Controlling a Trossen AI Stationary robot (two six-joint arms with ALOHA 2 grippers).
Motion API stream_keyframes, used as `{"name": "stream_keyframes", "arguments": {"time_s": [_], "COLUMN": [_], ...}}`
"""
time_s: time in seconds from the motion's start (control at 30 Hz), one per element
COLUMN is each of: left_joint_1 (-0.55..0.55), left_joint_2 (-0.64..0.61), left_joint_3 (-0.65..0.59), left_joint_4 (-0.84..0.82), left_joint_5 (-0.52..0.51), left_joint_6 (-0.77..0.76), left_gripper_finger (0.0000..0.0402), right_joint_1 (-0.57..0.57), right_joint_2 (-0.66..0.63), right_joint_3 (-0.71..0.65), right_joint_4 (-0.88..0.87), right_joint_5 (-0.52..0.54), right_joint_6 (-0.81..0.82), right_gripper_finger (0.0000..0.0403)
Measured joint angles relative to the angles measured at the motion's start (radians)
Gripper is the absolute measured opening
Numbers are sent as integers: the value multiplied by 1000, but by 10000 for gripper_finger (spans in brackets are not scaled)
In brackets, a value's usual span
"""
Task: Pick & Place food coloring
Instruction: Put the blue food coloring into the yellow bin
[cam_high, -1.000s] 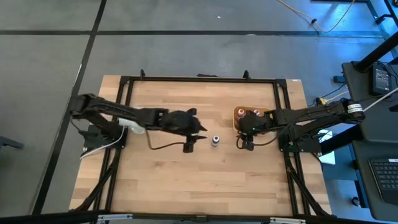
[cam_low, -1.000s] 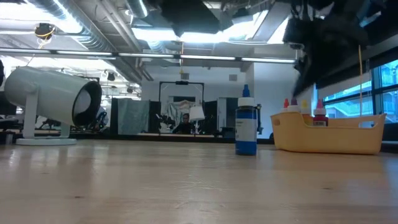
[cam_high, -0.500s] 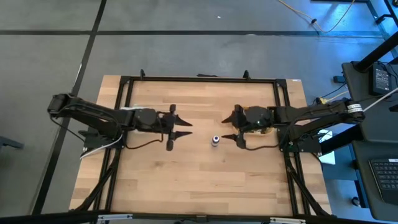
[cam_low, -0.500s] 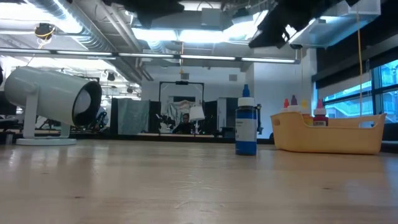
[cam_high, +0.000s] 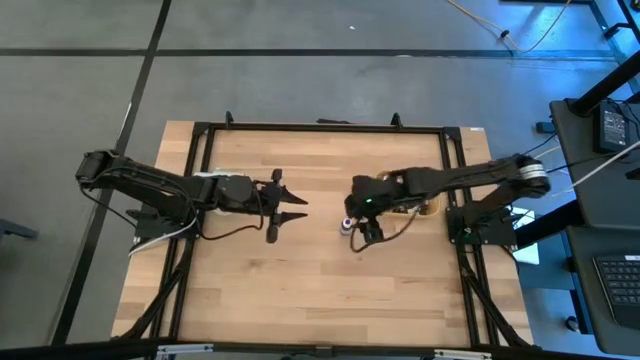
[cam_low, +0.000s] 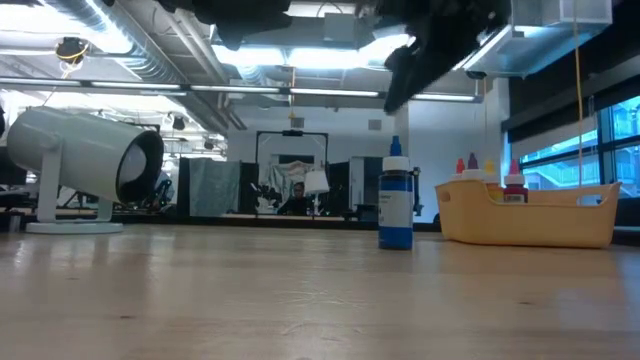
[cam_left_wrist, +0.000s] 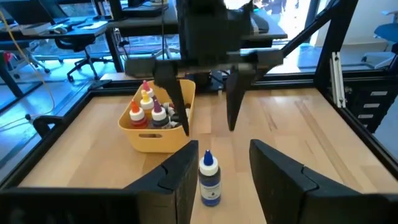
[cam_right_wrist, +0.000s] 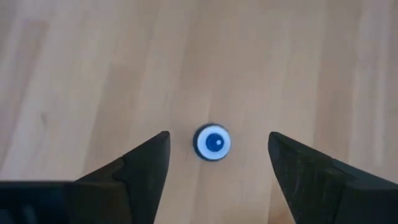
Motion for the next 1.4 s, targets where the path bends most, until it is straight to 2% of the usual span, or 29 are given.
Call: {"name": "stream_keyframes", "arguments": {"time_s": [0.17,0.37,1.17,1.4], "left_joint_1": [0,0,0,0], "left_joint_2": [0,0,1,1], "left_joint_3": [0,0,0,0], "left_joint_4": [-2,-2,-2,-2], "left_joint_5": [0,0,0,0], "left_joint_6": [0,0,0,0], "left_gripper_finger": [137,141,138,141], "right_joint_1": [0,0,0,0], "right_joint_2": [124,198,258,253], "right_joint_3": [65,85,84,84], "right_joint_4": [-74,-76,-71,-75], "right_joint_5": [0,0,2,2], "right_joint_6": [-44,-56,-52,-51], "right_gripper_finger": [257,247,245,194]}}
